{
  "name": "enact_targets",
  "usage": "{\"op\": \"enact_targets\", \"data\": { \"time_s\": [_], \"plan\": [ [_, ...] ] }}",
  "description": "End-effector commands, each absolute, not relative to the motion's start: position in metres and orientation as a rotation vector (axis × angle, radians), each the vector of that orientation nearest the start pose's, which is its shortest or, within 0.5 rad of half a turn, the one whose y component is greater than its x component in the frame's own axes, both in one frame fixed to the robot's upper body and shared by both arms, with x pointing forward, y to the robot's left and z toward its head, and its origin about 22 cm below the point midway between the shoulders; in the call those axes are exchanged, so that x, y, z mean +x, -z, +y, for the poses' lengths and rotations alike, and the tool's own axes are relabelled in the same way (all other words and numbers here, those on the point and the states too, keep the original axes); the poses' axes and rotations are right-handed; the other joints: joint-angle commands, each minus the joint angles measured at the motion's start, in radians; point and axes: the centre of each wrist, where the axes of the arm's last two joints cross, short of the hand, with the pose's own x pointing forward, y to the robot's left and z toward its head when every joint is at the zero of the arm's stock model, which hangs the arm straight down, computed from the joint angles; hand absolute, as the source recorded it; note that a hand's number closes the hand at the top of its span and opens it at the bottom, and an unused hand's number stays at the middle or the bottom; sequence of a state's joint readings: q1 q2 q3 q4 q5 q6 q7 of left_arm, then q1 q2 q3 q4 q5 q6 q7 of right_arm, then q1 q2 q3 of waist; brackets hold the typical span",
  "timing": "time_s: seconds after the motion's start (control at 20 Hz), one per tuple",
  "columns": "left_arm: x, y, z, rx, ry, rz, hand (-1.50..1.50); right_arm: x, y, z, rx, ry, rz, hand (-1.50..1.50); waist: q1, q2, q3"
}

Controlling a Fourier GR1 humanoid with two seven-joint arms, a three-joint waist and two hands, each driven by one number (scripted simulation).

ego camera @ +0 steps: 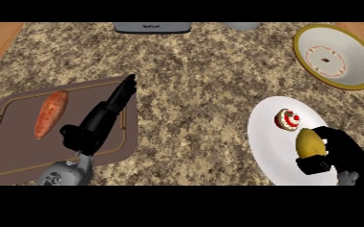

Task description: Pick the lemon from the plate and place it in the bowl

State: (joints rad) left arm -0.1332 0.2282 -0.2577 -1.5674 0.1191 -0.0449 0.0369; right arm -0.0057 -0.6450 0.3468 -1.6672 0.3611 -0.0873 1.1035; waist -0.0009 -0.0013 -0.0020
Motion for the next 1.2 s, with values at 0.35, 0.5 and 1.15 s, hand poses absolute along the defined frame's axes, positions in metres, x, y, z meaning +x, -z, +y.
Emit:
{"op": "enact_targets", "data": {
  "time_s": [0.35,0.5,1.15],
  "plan": [
    [0.271,-0.04,0.216,-0.161,0.364,-1.588,0.0,0.229,-0.056,-0.28,-1.004,-0.457,-0.516,1.5,-0.003,0.0,0.002],
    [0.257,-0.041,0.197,-0.166,0.395,-1.595,0.0,0.284,-0.058,-0.253,-1.009,-0.624,-0.601,1.5,0.022,0.004,0.002],
    [0.27,-0.041,0.186,-0.202,0.418,-1.607,0.0,0.403,-0.131,-0.224,-1.373,-0.673,-1.013,1.5,0.053,0.015,0.003]
  ]
}}
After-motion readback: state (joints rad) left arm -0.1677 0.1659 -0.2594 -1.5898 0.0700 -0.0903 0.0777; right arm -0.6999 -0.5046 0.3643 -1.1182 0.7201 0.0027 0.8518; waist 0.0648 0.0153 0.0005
